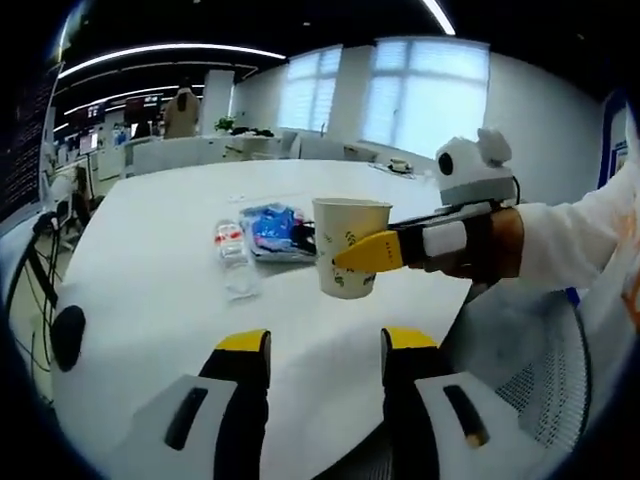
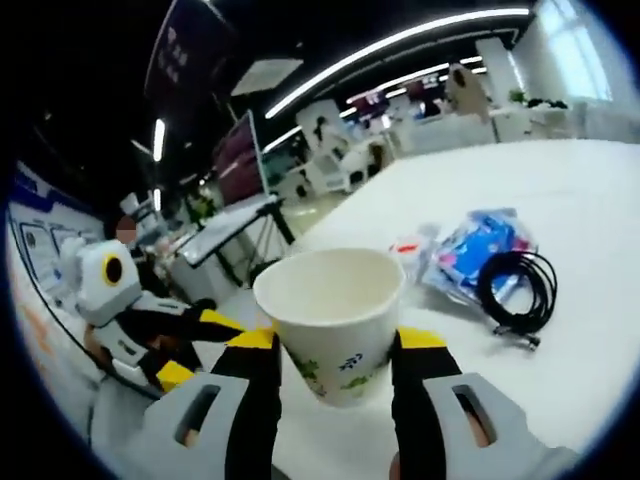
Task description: Arrange the tabletop items into an orderly group along one side of the table until the central work area is clear of visible clutter.
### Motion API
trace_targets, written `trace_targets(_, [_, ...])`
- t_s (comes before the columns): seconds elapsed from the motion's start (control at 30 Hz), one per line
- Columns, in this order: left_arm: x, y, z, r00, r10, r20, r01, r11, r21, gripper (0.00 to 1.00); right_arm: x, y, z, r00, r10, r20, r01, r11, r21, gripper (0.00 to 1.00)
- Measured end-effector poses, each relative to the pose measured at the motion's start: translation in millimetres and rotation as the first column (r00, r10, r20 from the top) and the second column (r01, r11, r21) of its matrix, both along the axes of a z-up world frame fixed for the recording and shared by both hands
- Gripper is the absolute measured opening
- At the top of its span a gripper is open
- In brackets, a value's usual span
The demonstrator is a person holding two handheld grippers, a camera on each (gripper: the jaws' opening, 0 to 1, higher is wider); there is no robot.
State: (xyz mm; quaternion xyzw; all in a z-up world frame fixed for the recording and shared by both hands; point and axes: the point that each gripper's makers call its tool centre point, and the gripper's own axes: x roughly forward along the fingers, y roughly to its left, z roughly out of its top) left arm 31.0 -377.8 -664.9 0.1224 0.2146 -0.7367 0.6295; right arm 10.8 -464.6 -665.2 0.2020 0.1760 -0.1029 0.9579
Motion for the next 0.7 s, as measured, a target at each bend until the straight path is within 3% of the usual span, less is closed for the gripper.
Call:
trace_targets(0.17, [2.9,0,-1.9,1.000,0.010,-0.016,-0.010,1.000,0.010,0.44,-1,-11,-12.6,1.000,-0.020,-0.021,0.019,0.999,-0.051,0.42])
trace_targets(0.37, [1.8,2,-5.9,1.000,0.000,0.004,0.000,1.000,0.032,0.42,5,-18,-27.2,0.999,-0.009,-0.041,0.003,0.988,-0.152,0.42])
trace_targets(0.5, [1.7,2,-6.9,1.000,-0.001,0.001,0.001,0.999,0.037,0.42,9,-21,-38.1,0.998,0.002,-0.067,-0.014,0.983,-0.184,0.42])
trace_targets(0.7, [0.3,3,-9.2,1.000,-0.010,0.001,0.010,0.999,0.049,0.43,11,-25,-42.7,0.998,0.005,-0.062,-0.016,0.982,-0.189,0.42])
